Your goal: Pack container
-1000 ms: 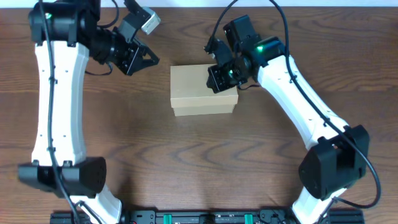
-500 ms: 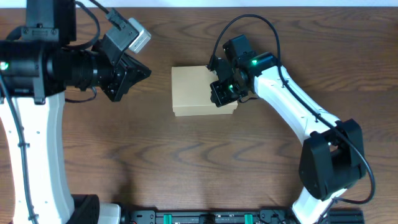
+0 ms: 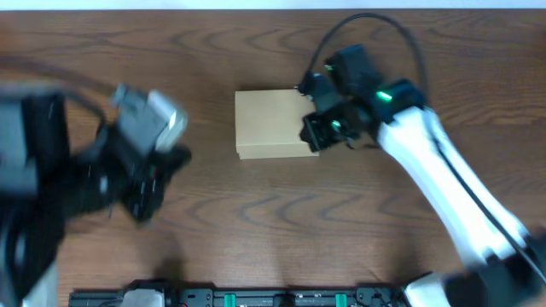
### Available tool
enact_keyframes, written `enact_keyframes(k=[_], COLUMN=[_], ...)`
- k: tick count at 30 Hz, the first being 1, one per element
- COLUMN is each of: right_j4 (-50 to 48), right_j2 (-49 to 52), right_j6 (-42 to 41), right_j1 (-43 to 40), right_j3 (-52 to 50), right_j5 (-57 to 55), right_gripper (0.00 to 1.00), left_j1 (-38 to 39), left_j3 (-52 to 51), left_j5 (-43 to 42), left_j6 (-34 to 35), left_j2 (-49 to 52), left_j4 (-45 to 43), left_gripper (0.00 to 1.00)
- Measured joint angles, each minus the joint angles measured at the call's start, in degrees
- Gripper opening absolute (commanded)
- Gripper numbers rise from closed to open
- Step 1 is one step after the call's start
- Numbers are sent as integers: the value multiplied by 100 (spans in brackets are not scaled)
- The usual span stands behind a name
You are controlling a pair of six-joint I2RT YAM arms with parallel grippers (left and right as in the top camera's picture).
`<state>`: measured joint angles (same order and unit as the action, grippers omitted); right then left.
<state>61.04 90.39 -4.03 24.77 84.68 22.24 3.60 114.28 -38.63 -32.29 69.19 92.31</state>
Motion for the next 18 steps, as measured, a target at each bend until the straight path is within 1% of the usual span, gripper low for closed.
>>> enact_keyframes(k=[2, 5, 9, 13, 18], right_j4=[321, 737, 1150, 1110, 1049], right_j2=[-723, -1506, -2555, -3681, -5377], right_j6=[-9, -83, -396, -839, -1615], right_j1=[2, 37, 319, 649, 887], right_j3=[26, 48, -166, -1099, -2677], right_j5=[-98, -262, -673, -970, -1139], right_gripper=[1, 1, 1, 1, 1], left_j1=[0, 2, 7, 7, 7], left_j3=[-439, -1078, -2111, -2804, -3115], left_j5=[-57, -162, -278, -461, -610], left_j6=[-87, -210, -271, -354, -376], left_j2=[-538, -1198, -1928, -2367, -2785], left_j4=[0, 0, 0, 0, 0], left_gripper=[6, 6, 6, 6, 6])
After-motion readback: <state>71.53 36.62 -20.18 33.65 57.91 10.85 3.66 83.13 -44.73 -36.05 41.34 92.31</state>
